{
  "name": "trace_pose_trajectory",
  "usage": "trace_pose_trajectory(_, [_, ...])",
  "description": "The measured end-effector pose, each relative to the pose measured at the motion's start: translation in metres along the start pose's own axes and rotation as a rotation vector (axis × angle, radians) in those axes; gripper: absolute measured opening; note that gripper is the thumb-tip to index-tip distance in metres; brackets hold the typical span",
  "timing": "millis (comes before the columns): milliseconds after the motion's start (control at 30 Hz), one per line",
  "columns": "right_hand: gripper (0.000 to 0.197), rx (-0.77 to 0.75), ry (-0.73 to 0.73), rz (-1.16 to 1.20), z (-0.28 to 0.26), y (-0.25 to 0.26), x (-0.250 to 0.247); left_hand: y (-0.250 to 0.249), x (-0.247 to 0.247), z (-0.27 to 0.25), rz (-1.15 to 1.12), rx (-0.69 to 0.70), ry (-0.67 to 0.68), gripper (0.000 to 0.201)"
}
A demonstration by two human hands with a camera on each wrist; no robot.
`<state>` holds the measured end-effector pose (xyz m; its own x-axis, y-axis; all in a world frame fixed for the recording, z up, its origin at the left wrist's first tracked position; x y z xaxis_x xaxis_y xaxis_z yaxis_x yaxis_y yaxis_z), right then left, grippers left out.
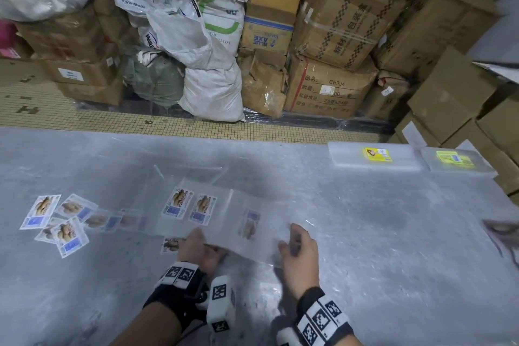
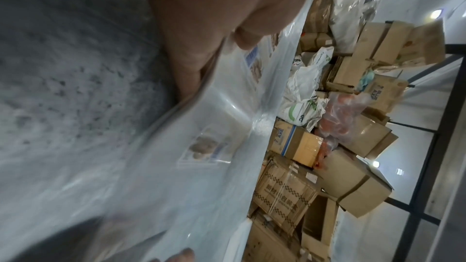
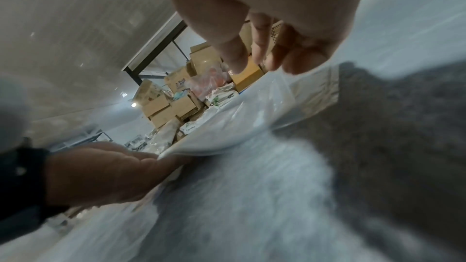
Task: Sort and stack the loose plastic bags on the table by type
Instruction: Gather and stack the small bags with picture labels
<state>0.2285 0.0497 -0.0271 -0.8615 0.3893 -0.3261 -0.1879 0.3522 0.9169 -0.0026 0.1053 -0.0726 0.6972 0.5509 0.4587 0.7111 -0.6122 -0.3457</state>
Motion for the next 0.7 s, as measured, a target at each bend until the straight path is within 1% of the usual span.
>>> trace_pose_trajectory(33, [0.028, 0.011, -0.065, -0.008, -0.009, 0.001, -0.005, -0.001, -0.004, 0.002, -0.005, 0.0, -0.019, 0.038])
trace_pose_trajectory(67, [0.016, 0.049, -0.087, 0.055, -0.017, -0.003, -0.005, -0.003, -0.005, 0.003, -0.019, -0.007, -0.008, 0.043])
trace_pose_trajectory(100, [0.004, 0.125, -0.044, 0.191, -0.027, -0.007, 0.002, -0.003, -0.003, 0.002, -0.023, -0.017, 0.011, 0.043])
trace_pose_trajectory(200, [0.031, 0.496, 0.264, 0.621, -0.069, -0.025, 0.055, 0.0, 0.0, -0.004, 0.033, -0.084, 0.064, 0.031])
trace_pose_trajectory(233, [0.036, 0.588, 0.308, 0.683, -0.081, -0.028, 0.068, 0.001, 0.0, -0.008, 0.073, -0.103, 0.068, 0.025])
trace_pose_trajectory(267, [0.037, 0.646, 0.321, 0.712, -0.088, -0.033, 0.078, 0.0, -0.001, -0.009, 0.122, -0.117, 0.072, 0.019])
trace_pose_trajectory(333, [0.034, 0.687, 0.275, 0.711, -0.093, -0.042, 0.089, -0.003, -0.004, -0.01, 0.188, -0.141, 0.072, 0.014])
trace_pose_trajectory(433, [0.051, 0.699, 0.211, 0.823, -0.094, -0.034, 0.104, -0.009, -0.007, -0.01, 0.23, -0.157, 0.058, 0.011])
trace_pose_trajectory(467, [0.049, 0.718, 0.183, 0.849, -0.094, -0.031, 0.107, -0.009, -0.006, -0.013, 0.23, -0.163, 0.066, 0.011])
trace_pose_trajectory(533, [0.039, 0.763, 0.129, 0.852, -0.094, -0.03, 0.112, -0.008, -0.001, -0.018, 0.25, -0.165, 0.097, 0.017])
trace_pose_trajectory(567, [0.039, 0.774, 0.111, 0.846, -0.095, -0.029, 0.113, -0.008, 0.001, -0.02, 0.273, -0.16, 0.104, 0.02])
trace_pose_trajectory(700, [0.055, 0.779, 0.115, 0.856, -0.103, -0.027, 0.116, -0.01, 0.009, -0.018, 0.248, -0.153, 0.149, 0.026])
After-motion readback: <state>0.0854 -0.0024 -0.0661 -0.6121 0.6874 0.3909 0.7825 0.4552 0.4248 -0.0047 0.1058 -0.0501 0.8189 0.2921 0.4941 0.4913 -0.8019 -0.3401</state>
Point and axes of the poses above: each hand's wrist, its own z-axis towards the middle knuckle, its own x-axis out of the palm, y = z × x, the point moved 9 cm from there along z, towards the middle knuckle, and after that the axes turned 3 degrees about -x, right-handed, at the moved point
